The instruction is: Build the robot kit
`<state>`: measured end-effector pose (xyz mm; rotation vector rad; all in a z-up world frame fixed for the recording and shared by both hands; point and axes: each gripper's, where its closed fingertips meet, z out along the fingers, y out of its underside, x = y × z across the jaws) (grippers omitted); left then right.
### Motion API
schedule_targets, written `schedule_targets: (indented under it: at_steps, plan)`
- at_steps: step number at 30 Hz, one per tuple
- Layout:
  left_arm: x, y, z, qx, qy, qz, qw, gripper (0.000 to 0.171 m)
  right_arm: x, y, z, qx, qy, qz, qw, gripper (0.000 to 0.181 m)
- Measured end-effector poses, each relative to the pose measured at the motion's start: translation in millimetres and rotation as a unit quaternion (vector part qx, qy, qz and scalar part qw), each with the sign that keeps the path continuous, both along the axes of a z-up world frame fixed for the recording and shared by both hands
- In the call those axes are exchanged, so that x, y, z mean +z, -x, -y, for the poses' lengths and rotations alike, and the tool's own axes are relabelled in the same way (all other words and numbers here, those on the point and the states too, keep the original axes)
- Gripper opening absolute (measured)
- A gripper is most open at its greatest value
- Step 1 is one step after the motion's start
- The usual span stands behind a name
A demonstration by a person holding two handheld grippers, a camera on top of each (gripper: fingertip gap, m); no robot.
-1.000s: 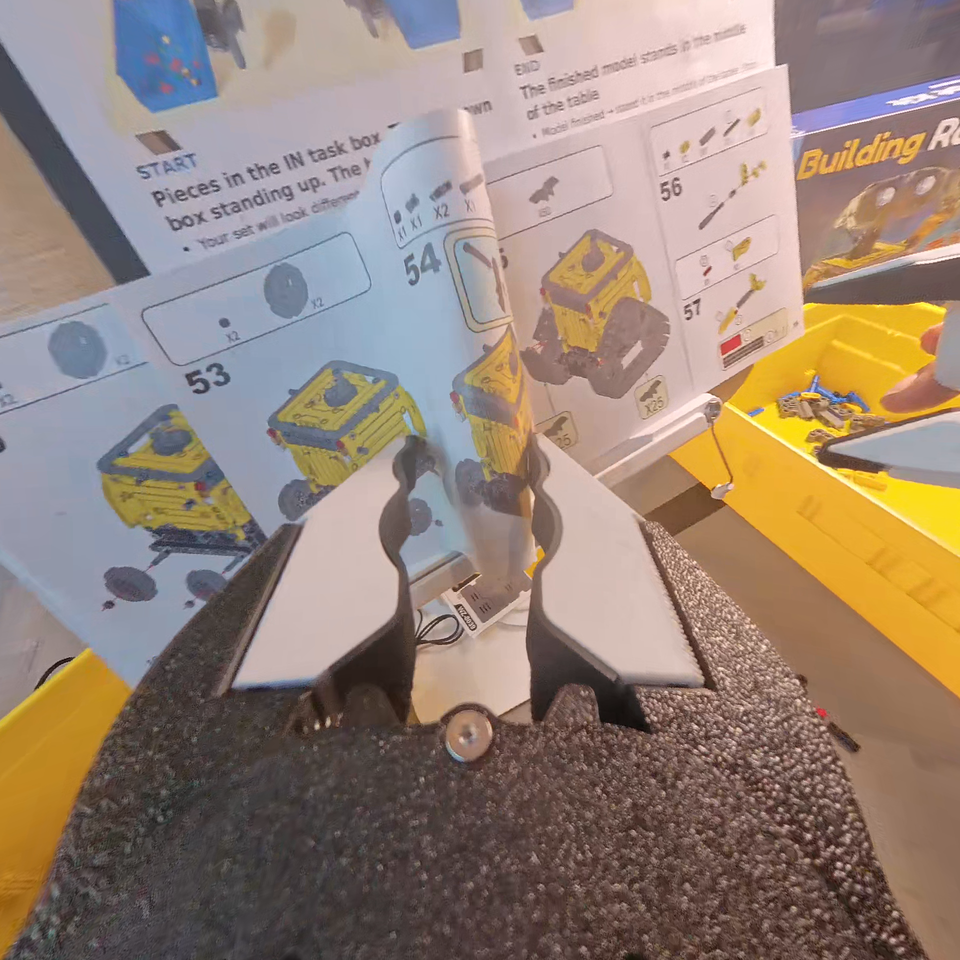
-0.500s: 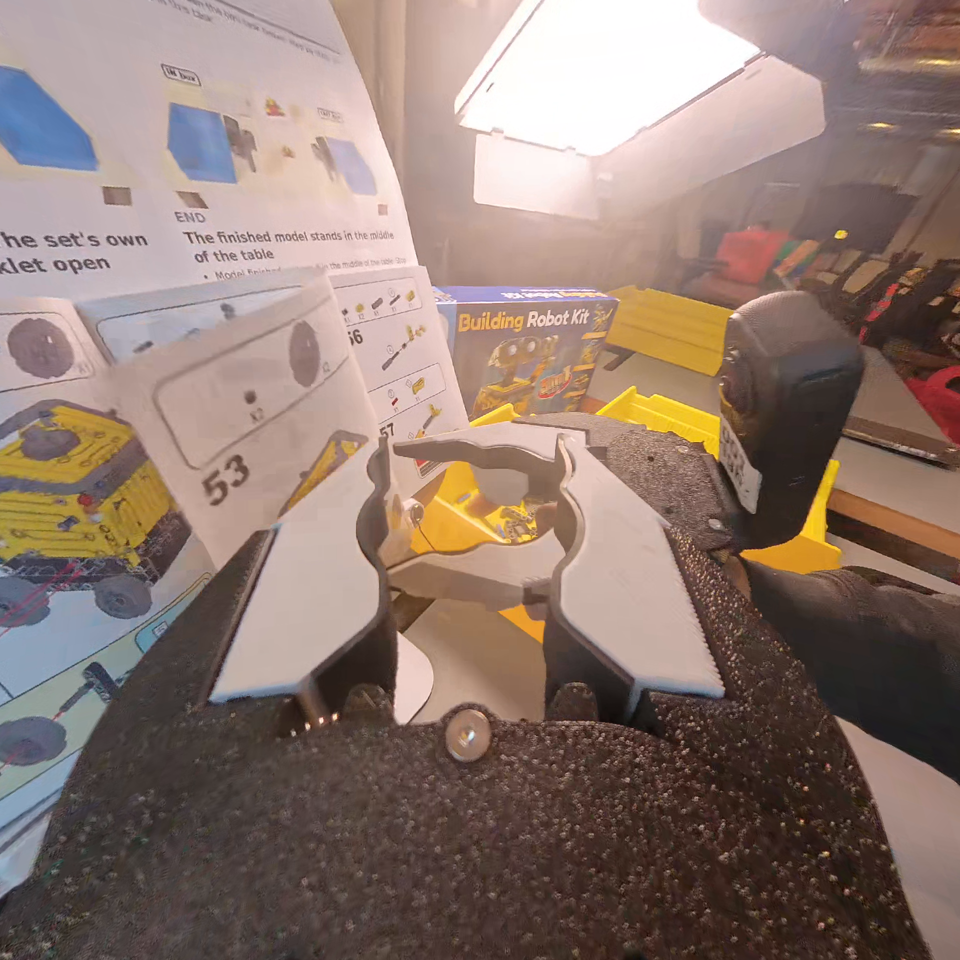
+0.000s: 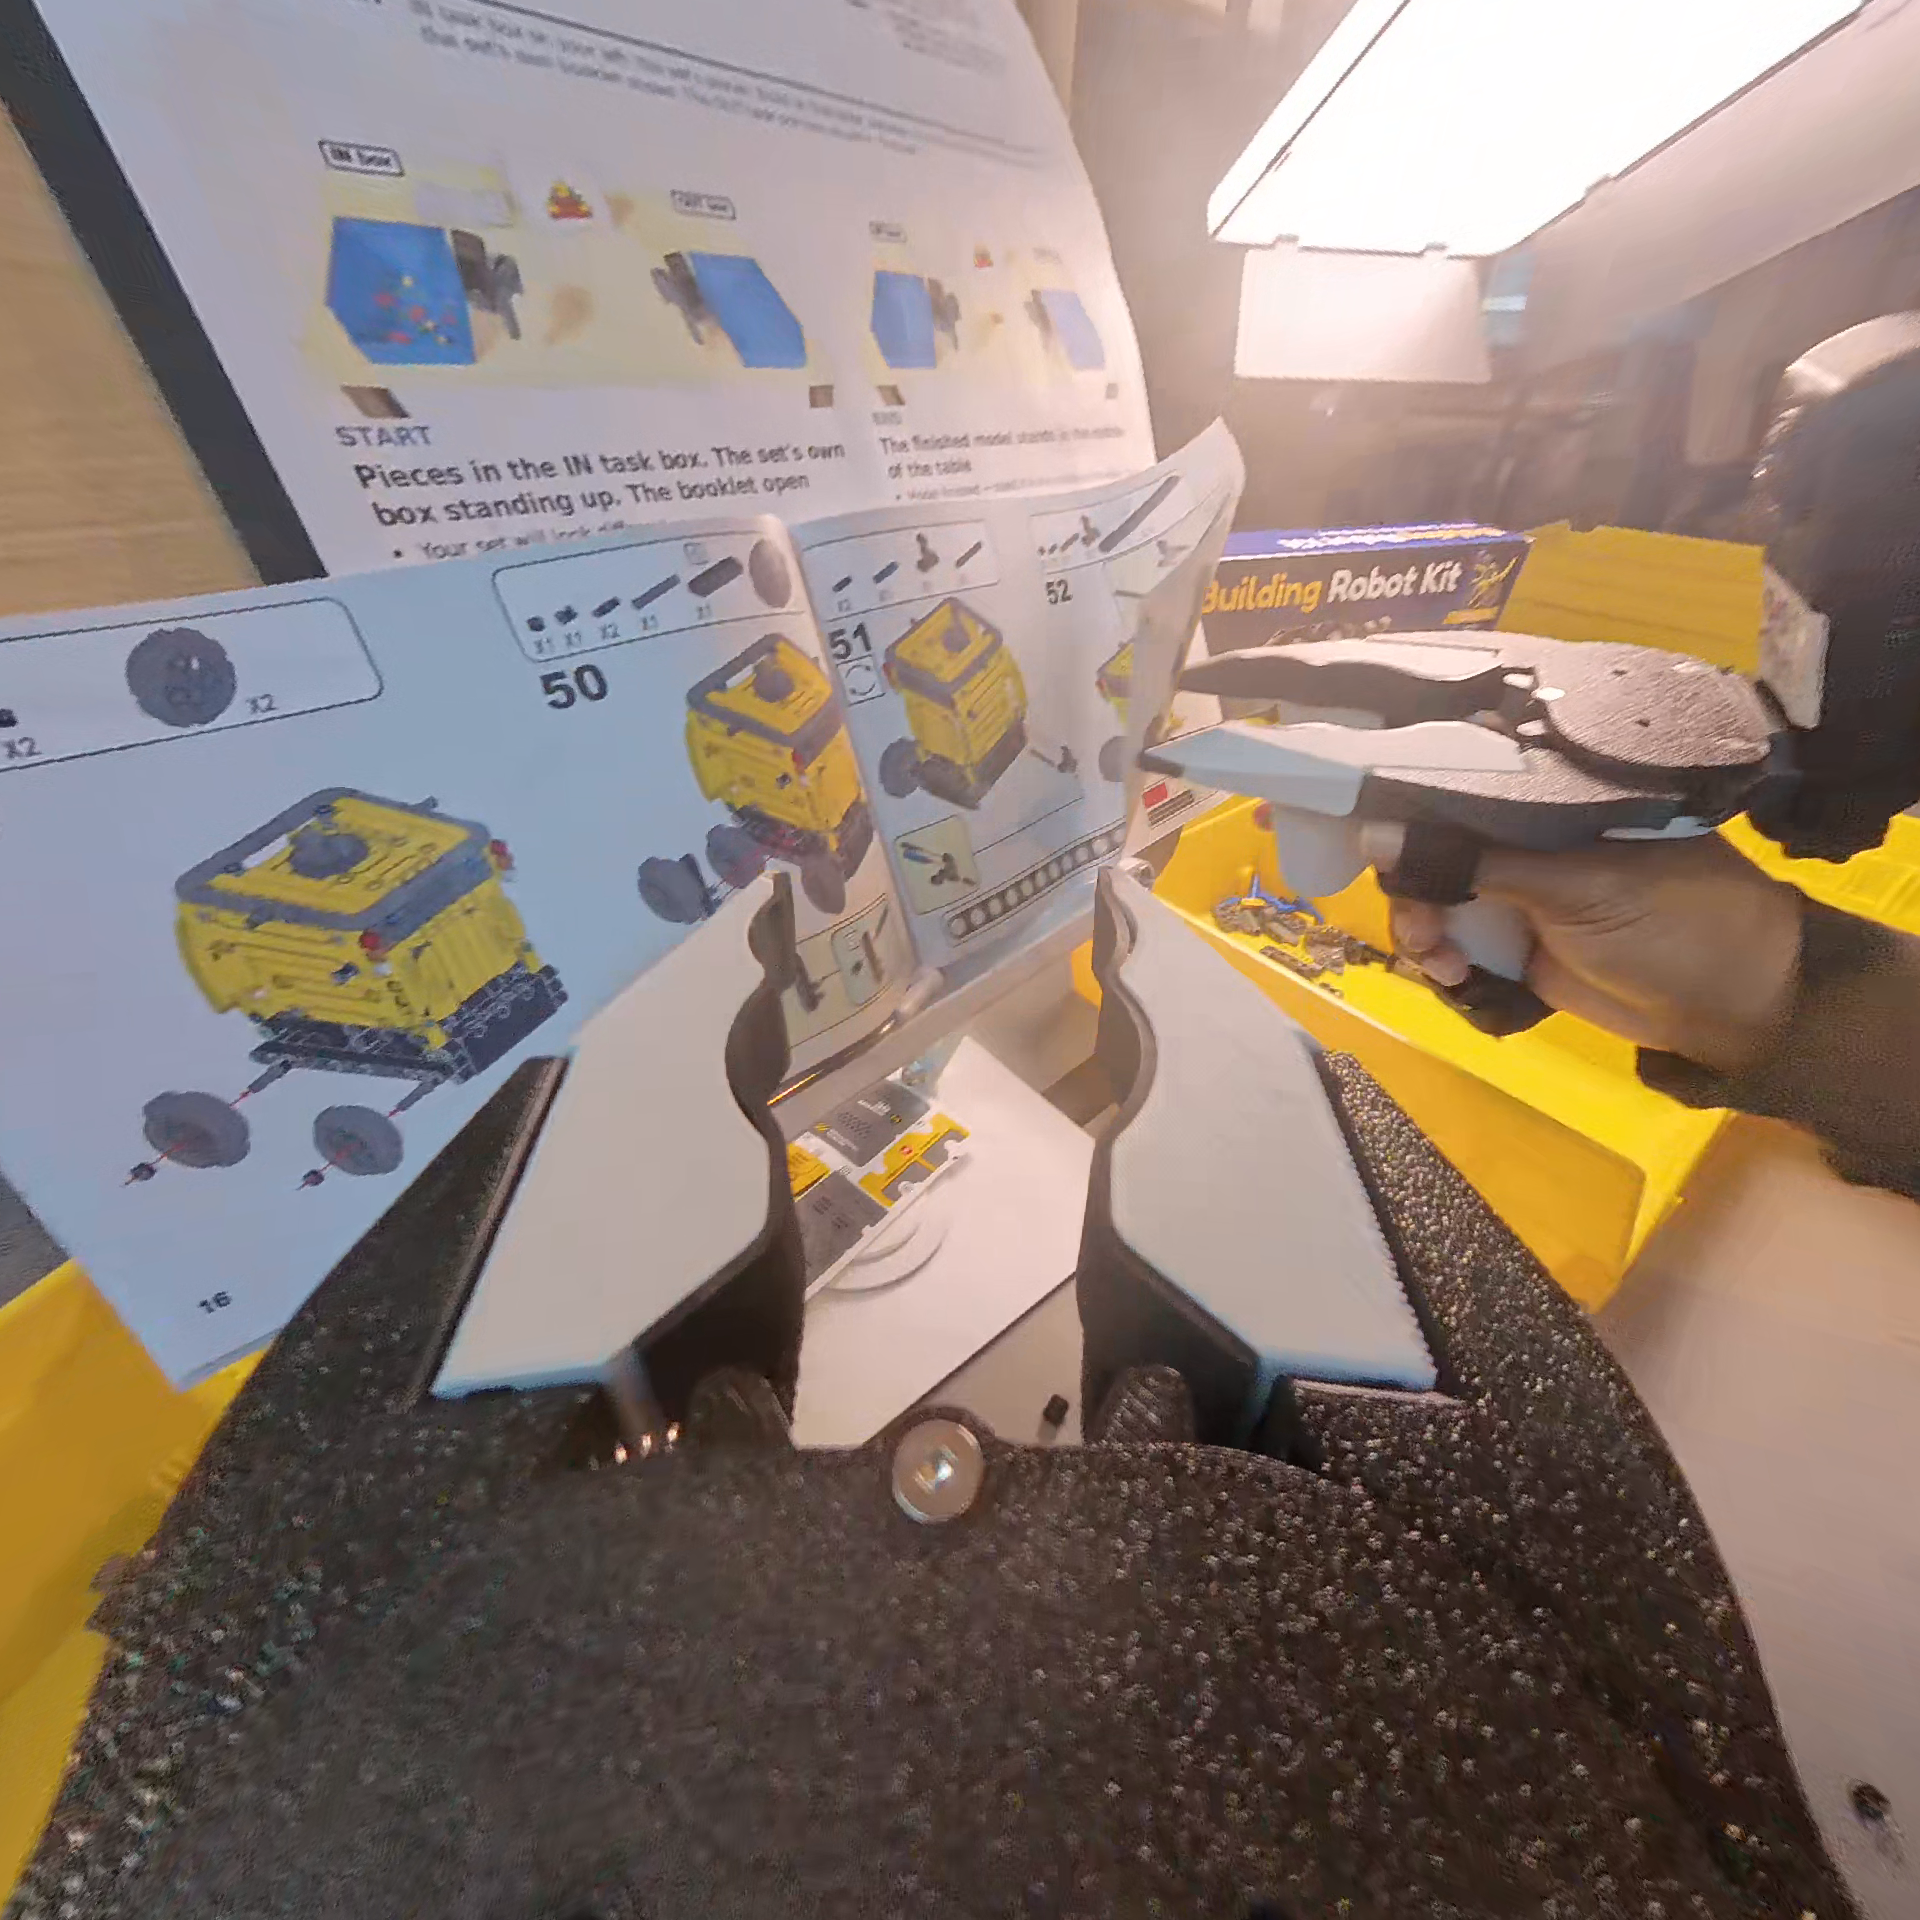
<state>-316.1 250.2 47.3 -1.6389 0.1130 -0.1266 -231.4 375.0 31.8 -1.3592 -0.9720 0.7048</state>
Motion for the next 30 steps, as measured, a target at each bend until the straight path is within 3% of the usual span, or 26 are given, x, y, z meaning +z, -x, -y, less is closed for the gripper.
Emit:
schedule_targets:
  at_steps: [6,13,30]
  plan:
    - [-20,28,-6,0.044,0.023,-0.033,0.998,0.052,-1,-16,-7,-0.004,0.007,-0.002,1.000,0.049]
    - [-29,56,-6,0.105,0.028,-0.063,0.992,0.028,-2,-30,-12,-0.004,0.015,-0.007,1.000,0.049]
    - [-37,48,-4,0.091,0.030,-0.087,0.992,0.024,-2,-49,-13,0.005,0.038,-0.029,0.999,0.048]
